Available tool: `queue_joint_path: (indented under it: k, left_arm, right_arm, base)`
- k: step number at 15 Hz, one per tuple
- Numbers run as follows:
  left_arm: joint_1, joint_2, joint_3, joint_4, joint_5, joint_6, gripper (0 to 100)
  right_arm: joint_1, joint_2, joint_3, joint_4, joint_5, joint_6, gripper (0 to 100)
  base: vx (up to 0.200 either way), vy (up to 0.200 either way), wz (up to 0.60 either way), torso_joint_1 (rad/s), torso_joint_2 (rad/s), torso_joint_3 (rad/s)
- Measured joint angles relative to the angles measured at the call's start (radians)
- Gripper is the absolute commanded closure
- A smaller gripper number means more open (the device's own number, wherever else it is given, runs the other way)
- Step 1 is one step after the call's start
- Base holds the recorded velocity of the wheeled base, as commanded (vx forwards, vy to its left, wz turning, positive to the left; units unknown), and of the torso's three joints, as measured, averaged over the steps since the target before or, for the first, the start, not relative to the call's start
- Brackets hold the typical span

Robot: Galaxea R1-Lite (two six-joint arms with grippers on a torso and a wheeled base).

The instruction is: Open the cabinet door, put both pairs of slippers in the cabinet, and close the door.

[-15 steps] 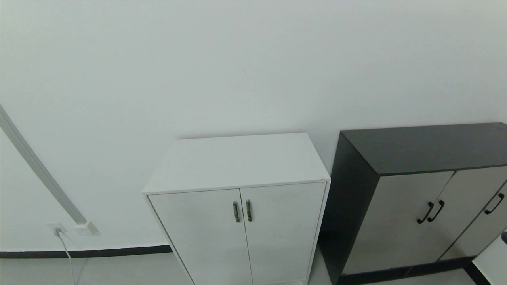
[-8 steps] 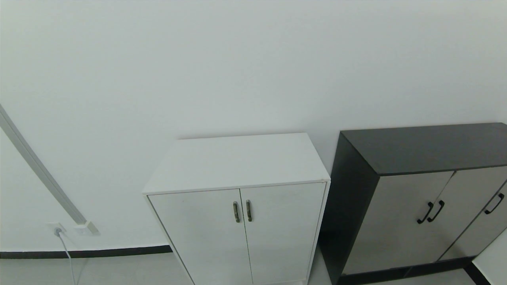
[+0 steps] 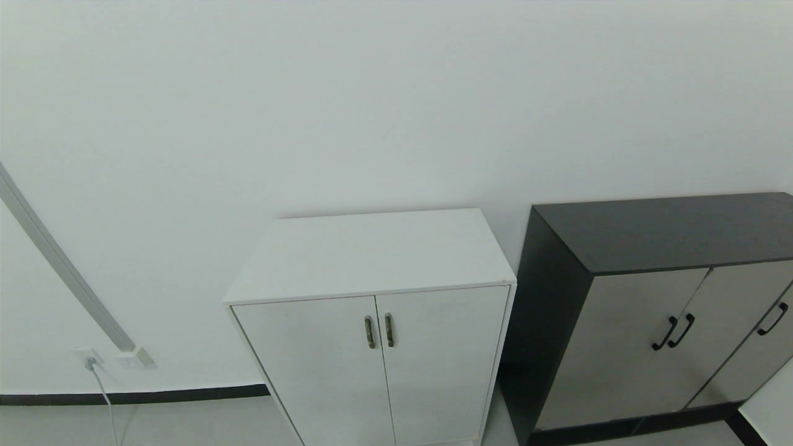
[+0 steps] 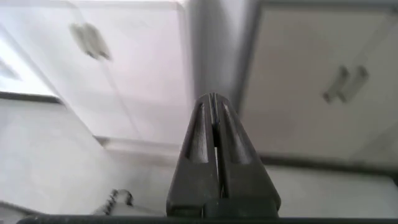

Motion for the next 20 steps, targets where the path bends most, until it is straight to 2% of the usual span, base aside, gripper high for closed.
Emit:
queue_joint_path:
  k: [3, 5, 6, 8, 11, 14, 17, 19, 20]
  left_arm:
    - [-0.001, 0.0, 0.0, 0.0, 0.0, -0.001, 100]
    - [-0.001, 0.0, 0.0, 0.0, 0.0, -0.001, 100]
    - [-0.001, 0.0, 0.0, 0.0, 0.0, -0.001, 100]
    - [0.0, 0.0, 0.0, 0.0, 0.0, 0.0, 100]
    - [0.0, 0.0, 0.0, 0.0, 0.0, 0.0, 100]
    - [0.0, 0.0, 0.0, 0.0, 0.0, 0.0, 100]
    - [0.0, 0.0, 0.0, 0.0, 0.0, 0.001, 100]
    - [0.0, 0.0, 0.0, 0.0, 0.0, 0.001, 100]
    - [0.0, 0.0, 0.0, 0.0, 0.0, 0.001, 100]
  right_arm:
    - [0.032, -0.083, -0.004, 0.001, -0.066, 0.054, 100]
    - [0.03, -0.114, -0.004, 0.0, -0.249, 0.073, 100]
    - [0.032, -0.132, -0.002, -0.001, -0.299, 0.078, 100]
    - [0.039, -0.157, -0.001, -0.002, -0.296, 0.067, 100]
    - [0.045, -0.172, 0.001, -0.004, -0.201, 0.024, 100]
    - [0.049, -0.177, 0.003, -0.004, -0.213, 0.046, 100]
    - [0.047, -0.177, 0.011, -0.005, -0.31, 0.041, 100]
    - [0.046, -0.177, 0.018, -0.01, -0.281, -0.027, 100]
    - [0.047, -0.177, 0.02, -0.011, -0.249, -0.016, 100]
  base:
    - [0.0, 0.0, 0.0, 0.0, 0.0, 0.0]
    - [0.0, 0.0, 0.0, 0.0, 0.0, 0.0]
    - [0.0, 0.0, 0.0, 0.0, 0.0, 0.0]
    - [0.0, 0.0, 0.0, 0.0, 0.0, 0.0]
    - [0.0, 0.0, 0.0, 0.0, 0.0, 0.0]
    - [0.0, 0.0, 0.0, 0.0, 0.0, 0.0]
    - [0.0, 0.0, 0.0, 0.0, 0.0, 0.0]
    - [0.0, 0.0, 0.0, 0.0, 0.0, 0.0]
    - [0.0, 0.0, 0.0, 0.0, 0.0, 0.0]
